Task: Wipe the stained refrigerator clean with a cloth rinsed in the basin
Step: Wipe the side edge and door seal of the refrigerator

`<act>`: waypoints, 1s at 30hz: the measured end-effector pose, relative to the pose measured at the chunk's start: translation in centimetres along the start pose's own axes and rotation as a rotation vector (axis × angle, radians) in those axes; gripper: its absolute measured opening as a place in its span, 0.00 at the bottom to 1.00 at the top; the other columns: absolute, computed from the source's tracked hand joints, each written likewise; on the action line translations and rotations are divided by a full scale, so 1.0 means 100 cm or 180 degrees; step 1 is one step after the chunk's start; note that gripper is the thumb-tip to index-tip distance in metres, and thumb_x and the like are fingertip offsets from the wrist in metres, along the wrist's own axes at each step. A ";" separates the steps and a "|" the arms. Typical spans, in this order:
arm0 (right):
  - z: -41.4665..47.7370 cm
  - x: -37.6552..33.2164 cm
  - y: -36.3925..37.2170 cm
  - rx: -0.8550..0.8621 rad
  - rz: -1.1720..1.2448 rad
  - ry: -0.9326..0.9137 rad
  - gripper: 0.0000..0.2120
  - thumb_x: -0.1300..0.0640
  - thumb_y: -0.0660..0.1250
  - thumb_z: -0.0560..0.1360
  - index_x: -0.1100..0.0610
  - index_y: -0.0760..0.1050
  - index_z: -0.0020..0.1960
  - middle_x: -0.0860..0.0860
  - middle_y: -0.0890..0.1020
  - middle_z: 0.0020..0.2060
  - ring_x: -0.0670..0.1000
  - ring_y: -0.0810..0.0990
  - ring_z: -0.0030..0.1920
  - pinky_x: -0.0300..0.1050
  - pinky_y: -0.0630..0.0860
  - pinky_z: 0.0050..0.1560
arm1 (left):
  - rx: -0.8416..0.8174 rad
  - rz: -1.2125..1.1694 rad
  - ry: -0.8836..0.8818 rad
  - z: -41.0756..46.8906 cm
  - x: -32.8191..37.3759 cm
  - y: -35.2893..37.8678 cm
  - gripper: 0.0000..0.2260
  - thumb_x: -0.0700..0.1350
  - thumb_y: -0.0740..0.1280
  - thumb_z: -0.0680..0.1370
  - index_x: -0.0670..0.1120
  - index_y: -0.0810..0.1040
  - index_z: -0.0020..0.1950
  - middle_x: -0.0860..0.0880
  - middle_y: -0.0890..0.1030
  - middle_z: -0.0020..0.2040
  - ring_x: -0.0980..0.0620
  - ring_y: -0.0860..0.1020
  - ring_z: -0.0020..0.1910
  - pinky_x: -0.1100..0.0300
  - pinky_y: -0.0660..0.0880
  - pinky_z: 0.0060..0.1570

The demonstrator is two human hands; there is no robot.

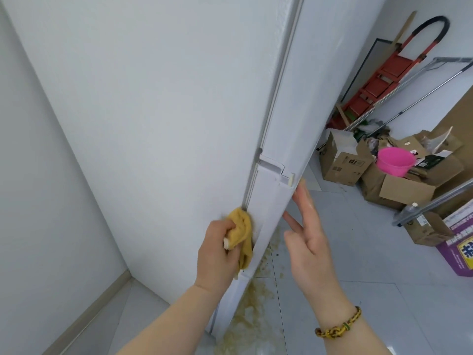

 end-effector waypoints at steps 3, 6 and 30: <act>0.001 0.001 -0.001 -0.0009 -0.0002 -0.0001 0.33 0.65 0.51 0.67 0.38 0.55 0.66 0.39 0.57 0.72 0.35 0.58 0.70 0.35 0.62 0.69 | -0.0246 -0.0047 -0.0686 -0.012 -0.018 0.003 0.17 0.34 0.64 0.74 0.58 0.69 0.40 0.58 0.73 0.41 0.60 0.72 0.40 0.79 0.66 0.39; 0.000 0.001 -0.001 0.0022 0.0023 0.0009 0.32 0.65 0.52 0.67 0.39 0.55 0.66 0.41 0.58 0.72 0.34 0.58 0.70 0.32 0.62 0.68 | -0.0080 -0.0399 -0.0447 -0.001 0.018 -0.001 0.15 0.37 0.66 0.74 0.59 0.70 0.41 0.57 0.74 0.42 0.64 0.74 0.41 0.78 0.67 0.40; -0.009 -0.002 0.009 0.0220 -0.0281 0.0079 0.33 0.62 0.54 0.67 0.34 0.51 0.63 0.41 0.56 0.73 0.35 0.56 0.71 0.37 0.56 0.72 | -0.0813 -0.0899 -0.0154 0.014 0.069 -0.014 0.16 0.36 0.66 0.74 0.60 0.71 0.42 0.59 0.73 0.44 0.72 0.73 0.40 0.78 0.68 0.42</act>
Point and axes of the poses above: each hand's wrist, its own z-axis towards the middle knuckle, its own y-axis out of the palm, x = y × z, the point moved 4 cm from there along z, towards the middle knuckle
